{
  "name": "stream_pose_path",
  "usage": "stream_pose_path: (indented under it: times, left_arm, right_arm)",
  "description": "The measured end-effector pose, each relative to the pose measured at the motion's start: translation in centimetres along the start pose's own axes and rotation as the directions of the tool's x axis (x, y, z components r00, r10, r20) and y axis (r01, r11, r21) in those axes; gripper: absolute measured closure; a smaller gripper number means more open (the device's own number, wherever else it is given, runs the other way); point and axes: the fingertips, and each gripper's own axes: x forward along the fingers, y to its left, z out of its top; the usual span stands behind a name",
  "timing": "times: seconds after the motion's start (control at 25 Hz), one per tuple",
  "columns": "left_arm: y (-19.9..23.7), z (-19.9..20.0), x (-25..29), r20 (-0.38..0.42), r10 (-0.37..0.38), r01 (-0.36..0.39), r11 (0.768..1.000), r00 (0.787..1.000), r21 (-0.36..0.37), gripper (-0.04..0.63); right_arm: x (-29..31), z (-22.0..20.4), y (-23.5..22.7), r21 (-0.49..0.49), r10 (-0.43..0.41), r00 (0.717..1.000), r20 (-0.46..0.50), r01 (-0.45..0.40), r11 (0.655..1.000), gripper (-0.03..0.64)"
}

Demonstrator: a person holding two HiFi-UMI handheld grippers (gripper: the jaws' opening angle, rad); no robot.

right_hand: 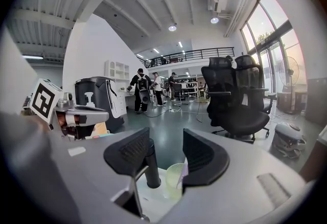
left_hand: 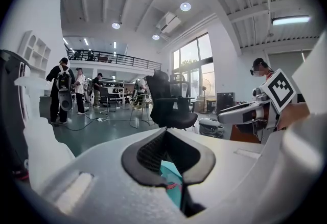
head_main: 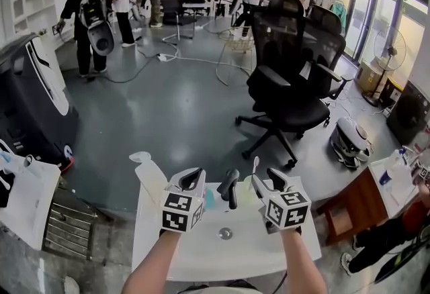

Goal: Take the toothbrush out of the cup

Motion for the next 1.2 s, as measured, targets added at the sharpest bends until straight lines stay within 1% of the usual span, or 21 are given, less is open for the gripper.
stream_pose_path:
  times: [0.28, 0.48, 0.64, 0.88, 1.2]
  left_arm:
    - [0.3, 0.2, 0.8, 0.003, 0.076, -0.076, 0.997, 0.997, -0.004, 0.598]
    - [0.4, 0.4, 1.9, 0.006, 0.144, -0.144, 0.989, 0.989, -0.007, 0.598]
    - [0.3, 0.1, 2.1, -0.001, 0.183, -0.183, 0.983, 0.983, -0.012, 0.598]
    - [0.1, 0.0, 2.1, -0.005, 0.22, -0.22, 0.975, 0.975, -0.01, 0.598]
    - [0.2, -0.4, 1.6, -0.023, 0.246, -0.246, 0.969, 0.969, 0.0, 0.598]
  right_arm:
    - [1.2, -0.3, -1.7, -0.006, 0.056, 0.998, -0.013, -0.056, 0.998, 0.428]
    - [1.9, -0.4, -3.9, -0.01, 0.097, 0.995, -0.018, -0.097, 0.995, 0.428]
    - [2.5, -0.8, -5.0, -0.005, 0.12, 0.992, -0.026, -0.121, 0.993, 0.428]
    - [3.6, -2.1, -5.5, 0.012, 0.153, 0.987, -0.053, -0.152, 0.988, 0.428]
    - [5.3, -3.6, -5.5, 0.039, 0.18, 0.98, -0.084, -0.177, 0.983, 0.428]
